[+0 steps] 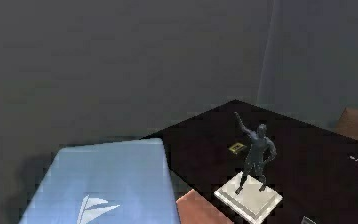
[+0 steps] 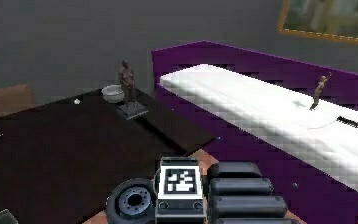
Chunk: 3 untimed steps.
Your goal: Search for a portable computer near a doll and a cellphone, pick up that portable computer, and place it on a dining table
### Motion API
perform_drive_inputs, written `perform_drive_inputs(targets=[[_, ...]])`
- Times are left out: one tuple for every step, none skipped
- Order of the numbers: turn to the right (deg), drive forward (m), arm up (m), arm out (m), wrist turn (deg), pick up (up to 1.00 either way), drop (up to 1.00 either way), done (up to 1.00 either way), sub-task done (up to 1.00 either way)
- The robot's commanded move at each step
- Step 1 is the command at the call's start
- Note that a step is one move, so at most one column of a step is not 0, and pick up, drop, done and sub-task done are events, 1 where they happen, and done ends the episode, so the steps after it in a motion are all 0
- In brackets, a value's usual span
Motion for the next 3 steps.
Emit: perform_drive_inputs(targets=[[-30.0,0.0,0.0,0.0,0.0,0.0,0.0,0.0,0.0],[0.0,0.0,0.0,0.48,0.0,0.0,0.0,0.0,0.0],[0.0,0.0,0.0,0.0,45.0,0.0,0.0,0.0,0.0]])
